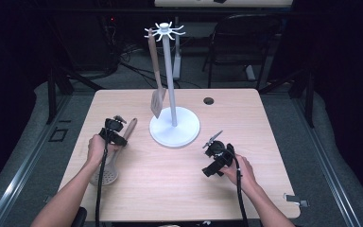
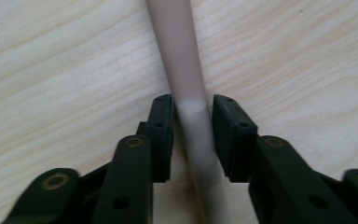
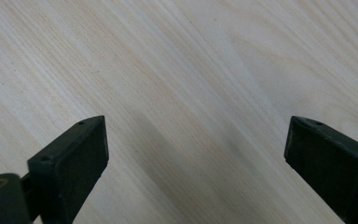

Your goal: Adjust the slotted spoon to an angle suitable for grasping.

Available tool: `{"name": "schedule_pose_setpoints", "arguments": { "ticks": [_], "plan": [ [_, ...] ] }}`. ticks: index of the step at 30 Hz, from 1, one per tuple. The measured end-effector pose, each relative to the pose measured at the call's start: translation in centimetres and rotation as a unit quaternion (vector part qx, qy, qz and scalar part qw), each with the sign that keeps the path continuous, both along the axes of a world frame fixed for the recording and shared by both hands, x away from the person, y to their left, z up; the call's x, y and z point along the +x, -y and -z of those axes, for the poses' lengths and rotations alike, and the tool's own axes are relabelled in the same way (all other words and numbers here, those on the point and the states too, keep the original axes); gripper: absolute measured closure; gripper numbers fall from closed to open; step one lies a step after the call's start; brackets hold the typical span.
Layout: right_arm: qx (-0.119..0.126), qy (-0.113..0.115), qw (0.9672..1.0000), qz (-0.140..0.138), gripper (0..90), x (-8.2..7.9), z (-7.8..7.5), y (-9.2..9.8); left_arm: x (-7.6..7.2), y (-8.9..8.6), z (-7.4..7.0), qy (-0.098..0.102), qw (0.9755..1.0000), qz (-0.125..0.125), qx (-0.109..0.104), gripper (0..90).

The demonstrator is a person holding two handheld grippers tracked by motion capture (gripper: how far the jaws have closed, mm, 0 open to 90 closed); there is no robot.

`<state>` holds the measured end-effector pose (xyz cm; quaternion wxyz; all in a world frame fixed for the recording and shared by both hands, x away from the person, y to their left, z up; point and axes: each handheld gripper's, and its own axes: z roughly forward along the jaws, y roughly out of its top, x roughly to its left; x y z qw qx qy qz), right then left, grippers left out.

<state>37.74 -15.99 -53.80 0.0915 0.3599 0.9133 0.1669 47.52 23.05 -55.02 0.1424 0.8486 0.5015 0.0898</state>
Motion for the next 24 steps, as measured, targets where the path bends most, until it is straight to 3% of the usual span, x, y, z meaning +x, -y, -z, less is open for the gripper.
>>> {"name": "schedule_pose_setpoints", "arguments": {
  "ticks": [3, 8, 11, 16, 24],
  "plan": [
    [0.002, -0.003, 1.0, 0.0, 6.7, 0.0, 0.1, 0.0, 0.3, -0.4, 0.0, -0.013, 0.9997, -0.008, -0.019, 69.9],
    [0.004, -0.002, 1.0, 0.0, 6.6, 0.0, 0.0, 0.0, 0.3, -0.5, 0.0, -0.01, 0.9997, -0.006, -0.02, 71.3],
    [0.008, 0.001, 1.0, 0.002, 6.6, 0.0, 0.0, 0.1, 0.2, -1.0, 0.0, -0.014, 0.9987, -0.014, -0.047, 72.6],
    [0.004, -0.003, 1.0, 0.002, 6.6, 0.1, 0.1, 0.2, -0.5, -1.1, -0.7, 0.006, 0.9983, -0.009, -0.057, 73.8],
    [0.003, -0.003, 1.0, 0.0, 6.7, 0.0, 0.1, 0.1, -1.5, -2.1, -2.0, 0.035, 0.9941, -0.02, -0.1, 75.4]
  ]
}}
